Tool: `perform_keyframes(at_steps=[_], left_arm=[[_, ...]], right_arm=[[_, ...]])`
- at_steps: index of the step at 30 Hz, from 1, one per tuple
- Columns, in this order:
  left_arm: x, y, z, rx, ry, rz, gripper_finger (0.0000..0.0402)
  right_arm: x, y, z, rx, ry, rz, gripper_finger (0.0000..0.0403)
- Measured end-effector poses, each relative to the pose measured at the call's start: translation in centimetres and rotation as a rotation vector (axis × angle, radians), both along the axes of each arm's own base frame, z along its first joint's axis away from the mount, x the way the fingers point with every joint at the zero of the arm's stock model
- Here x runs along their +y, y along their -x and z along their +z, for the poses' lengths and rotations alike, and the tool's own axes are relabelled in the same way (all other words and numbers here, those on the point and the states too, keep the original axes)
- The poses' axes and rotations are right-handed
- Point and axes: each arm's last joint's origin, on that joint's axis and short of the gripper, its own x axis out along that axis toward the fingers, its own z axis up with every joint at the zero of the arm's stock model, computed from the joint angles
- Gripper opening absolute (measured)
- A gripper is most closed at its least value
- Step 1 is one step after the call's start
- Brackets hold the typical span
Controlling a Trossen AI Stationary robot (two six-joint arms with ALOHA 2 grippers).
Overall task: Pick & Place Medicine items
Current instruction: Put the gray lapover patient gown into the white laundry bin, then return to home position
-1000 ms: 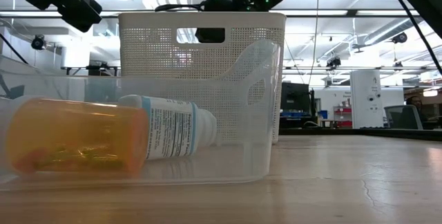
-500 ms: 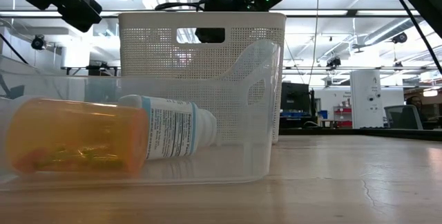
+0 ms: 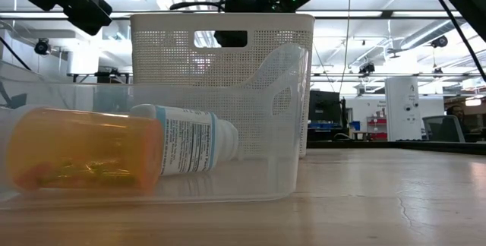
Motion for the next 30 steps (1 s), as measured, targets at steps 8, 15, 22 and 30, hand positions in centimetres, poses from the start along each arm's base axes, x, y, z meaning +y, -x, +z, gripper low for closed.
perform_keyframes(at_steps=[8,15,22,30], left_arm=[[0.0,0.0,0.0,0.000,0.000,0.000,0.0226],[0.0,0.0,0.0,0.001,0.000,0.000,0.0226],[0.0,0.0,0.0,0.000,0.000,0.000,0.0226],[0.0,0.0,0.0,0.000,0.000,0.000,0.0226]], right_arm=[[0.2,0.9,1.1,0.033,0.022,0.002,0.0308],[0.8,3.2,5.2,-0.005,0.117,0.004,0.0294],[1.3,4.9,9.0,-0.112,0.167,0.006,0.0294],[1.6,4.6,9.9,-0.195,0.199,0.036,0.0289]])
